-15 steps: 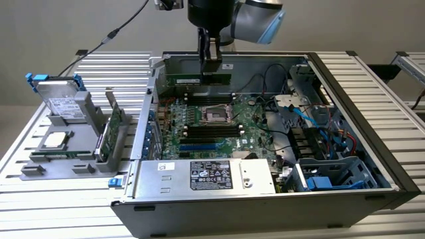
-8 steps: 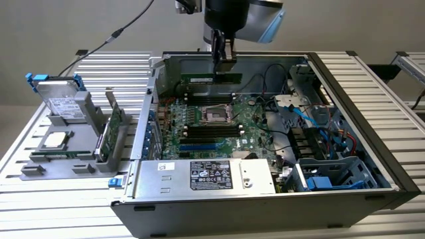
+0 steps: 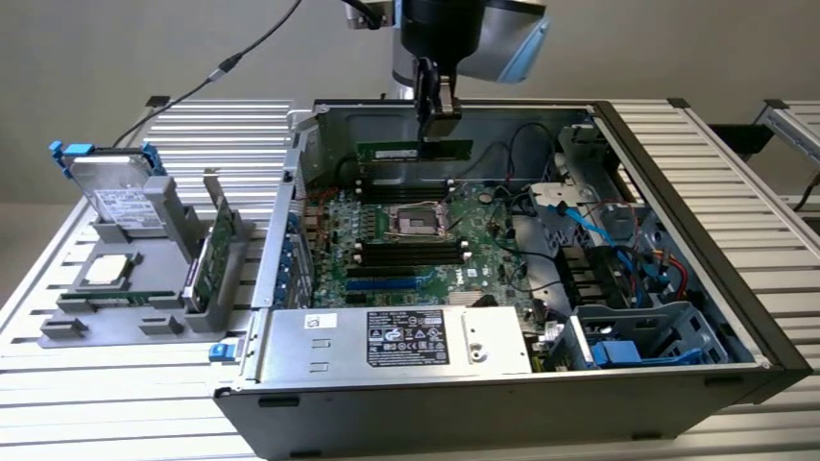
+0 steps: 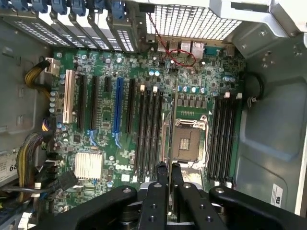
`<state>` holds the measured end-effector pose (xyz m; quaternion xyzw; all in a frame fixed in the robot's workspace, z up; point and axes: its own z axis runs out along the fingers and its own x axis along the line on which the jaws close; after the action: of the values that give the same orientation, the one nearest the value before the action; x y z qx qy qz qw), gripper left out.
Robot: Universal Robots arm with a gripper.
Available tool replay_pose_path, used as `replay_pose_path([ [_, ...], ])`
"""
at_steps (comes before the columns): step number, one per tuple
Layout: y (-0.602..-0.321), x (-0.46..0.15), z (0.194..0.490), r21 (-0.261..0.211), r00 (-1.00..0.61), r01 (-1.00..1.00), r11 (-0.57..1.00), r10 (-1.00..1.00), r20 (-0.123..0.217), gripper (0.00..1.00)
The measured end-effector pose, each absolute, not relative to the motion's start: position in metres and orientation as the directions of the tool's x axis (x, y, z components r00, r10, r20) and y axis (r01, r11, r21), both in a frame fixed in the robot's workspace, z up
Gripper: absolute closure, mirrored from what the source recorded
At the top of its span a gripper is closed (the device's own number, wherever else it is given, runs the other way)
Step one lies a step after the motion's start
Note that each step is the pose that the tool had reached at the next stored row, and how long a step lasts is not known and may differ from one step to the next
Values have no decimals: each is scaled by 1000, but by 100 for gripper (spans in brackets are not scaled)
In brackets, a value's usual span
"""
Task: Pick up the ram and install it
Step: 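Pick up the ram and move it above insertion slot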
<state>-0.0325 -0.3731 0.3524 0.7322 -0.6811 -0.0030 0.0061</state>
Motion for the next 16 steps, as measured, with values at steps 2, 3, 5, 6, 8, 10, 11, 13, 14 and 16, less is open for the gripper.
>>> replay_pose_path([
  [2,-373,-33,352,3,72,-997,-72,-997,10,87],
  [3,-373,-32,352,4,72,-997,-72,-997,10,87],
  [5,-374,-32,351,3,72,-997,-72,-997,10,87],
  [6,-374,-32,351,3,72,-997,-72,-997,10,87],
  [8,-374,-32,351,4,71,-997,-71,-997,18,87],
  [10,-374,-32,350,5,65,-998,-65,-997,31,87],
  [11,-374,-32,349,5,61,-998,-61,-997,36,87],
  [13,-374,-32,348,6,51,-999,-51,-998,43,87],
  [14,-374,-32,347,6,46,-999,-46,-998,45,87],
  [16,-374,-32,347,6,37,-999,-37,-998,47,87],
])
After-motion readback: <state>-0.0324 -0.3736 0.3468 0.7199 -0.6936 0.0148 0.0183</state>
